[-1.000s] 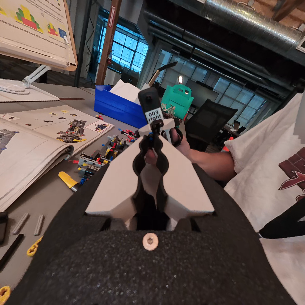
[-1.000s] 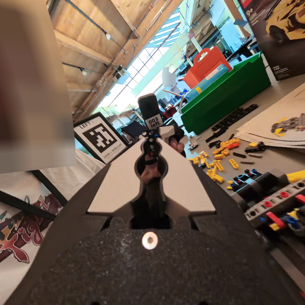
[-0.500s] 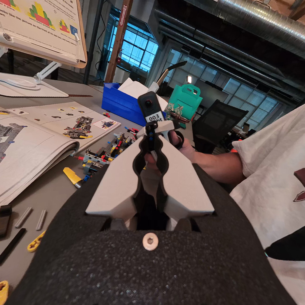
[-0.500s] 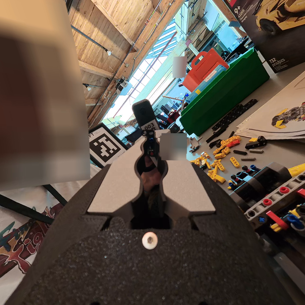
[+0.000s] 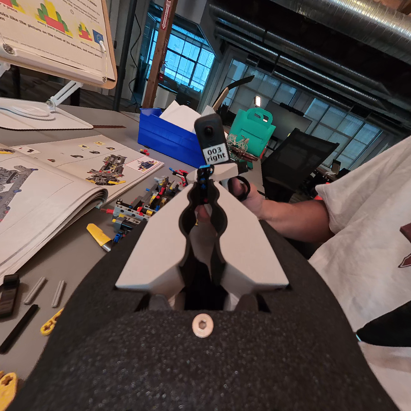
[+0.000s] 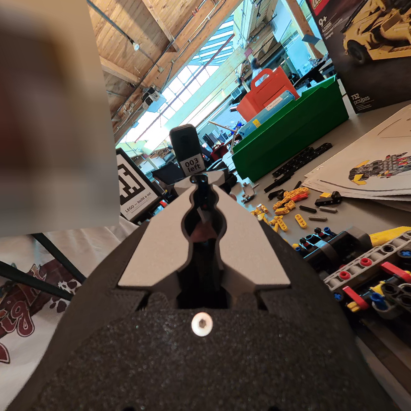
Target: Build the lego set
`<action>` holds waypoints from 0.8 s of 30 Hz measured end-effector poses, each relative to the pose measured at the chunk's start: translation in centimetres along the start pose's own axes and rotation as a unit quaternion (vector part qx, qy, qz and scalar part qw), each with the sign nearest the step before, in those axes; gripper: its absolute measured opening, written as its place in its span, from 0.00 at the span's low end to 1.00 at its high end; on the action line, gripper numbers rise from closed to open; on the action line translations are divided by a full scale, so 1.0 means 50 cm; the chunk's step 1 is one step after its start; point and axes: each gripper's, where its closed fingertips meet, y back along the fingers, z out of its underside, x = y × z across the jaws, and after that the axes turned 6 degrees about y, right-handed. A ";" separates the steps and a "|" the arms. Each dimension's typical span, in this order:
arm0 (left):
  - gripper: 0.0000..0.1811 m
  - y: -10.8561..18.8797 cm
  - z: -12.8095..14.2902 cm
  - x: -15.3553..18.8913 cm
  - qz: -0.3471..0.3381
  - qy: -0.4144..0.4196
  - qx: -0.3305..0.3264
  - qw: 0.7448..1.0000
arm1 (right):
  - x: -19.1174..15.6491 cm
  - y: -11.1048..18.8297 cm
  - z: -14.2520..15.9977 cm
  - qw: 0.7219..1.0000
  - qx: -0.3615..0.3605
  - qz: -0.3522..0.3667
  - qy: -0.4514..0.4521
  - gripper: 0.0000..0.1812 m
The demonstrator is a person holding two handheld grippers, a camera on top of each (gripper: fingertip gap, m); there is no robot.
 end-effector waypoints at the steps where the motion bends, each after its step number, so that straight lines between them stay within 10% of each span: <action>1: 0.03 0.000 0.003 0.002 0.003 -0.003 -0.007 1.000 | -0.001 0.001 0.003 1.000 -0.011 0.000 0.009 0.03; 10: 0.03 0.005 0.048 0.015 0.031 -0.045 -0.100 0.994 | -0.011 0.017 0.050 0.992 -0.109 -0.010 0.058 0.04; 24: 0.08 -0.003 0.021 -0.002 -0.017 -0.078 -0.055 0.995 | 0.003 0.007 0.016 1.000 -0.029 -0.003 -0.004 0.03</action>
